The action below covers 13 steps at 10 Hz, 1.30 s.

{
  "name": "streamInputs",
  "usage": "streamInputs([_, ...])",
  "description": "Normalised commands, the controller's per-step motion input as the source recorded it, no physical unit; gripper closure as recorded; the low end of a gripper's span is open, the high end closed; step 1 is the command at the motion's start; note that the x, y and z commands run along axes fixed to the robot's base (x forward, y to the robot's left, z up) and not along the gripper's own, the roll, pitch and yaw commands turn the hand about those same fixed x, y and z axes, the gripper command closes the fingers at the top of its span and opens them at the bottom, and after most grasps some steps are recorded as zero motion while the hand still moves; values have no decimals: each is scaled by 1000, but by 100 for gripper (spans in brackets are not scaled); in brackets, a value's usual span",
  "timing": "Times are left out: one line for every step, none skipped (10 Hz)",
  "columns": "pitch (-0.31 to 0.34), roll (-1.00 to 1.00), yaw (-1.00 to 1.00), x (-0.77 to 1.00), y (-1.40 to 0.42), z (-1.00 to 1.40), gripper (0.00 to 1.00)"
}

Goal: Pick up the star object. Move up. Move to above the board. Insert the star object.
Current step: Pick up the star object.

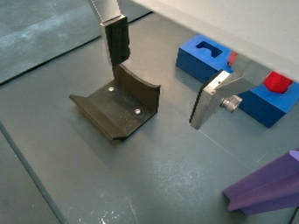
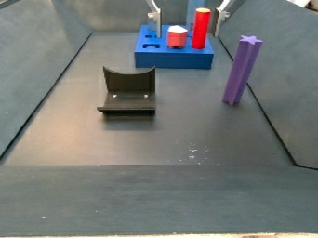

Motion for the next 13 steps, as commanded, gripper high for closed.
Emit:
streamInputs([0, 0, 0, 0, 0, -106, 0])
streamInputs([0, 0, 0, -760, -106, -151, 0])
streamInputs([-33, -53, 49, -994, -63, -20, 0])
streamInputs([-73, -50, 34, -1000, -69, 0, 0])
streamInputs([-99, -13, 0, -1000, -54, 20, 0])
streamInputs([-71, 3, 0, -1000, -3, 0, 0])
streamInputs([-71, 54, 0, -1000, -51, 0, 0])
streamInputs([-54, 86, -26, -1000, -94, 0, 0])
streamInputs([-53, 90, -17, -1000, -106, 0, 0])
streamInputs([-51, 96, 0, -1000, -134, 20, 0])
streamInputs([-53, 83, 0, -1000, -171, 34, 0])
streamInputs([-50, 67, -40, -1000, -211, 23, 0])
streamInputs([-70, 44, -126, -943, -249, 0, 0])
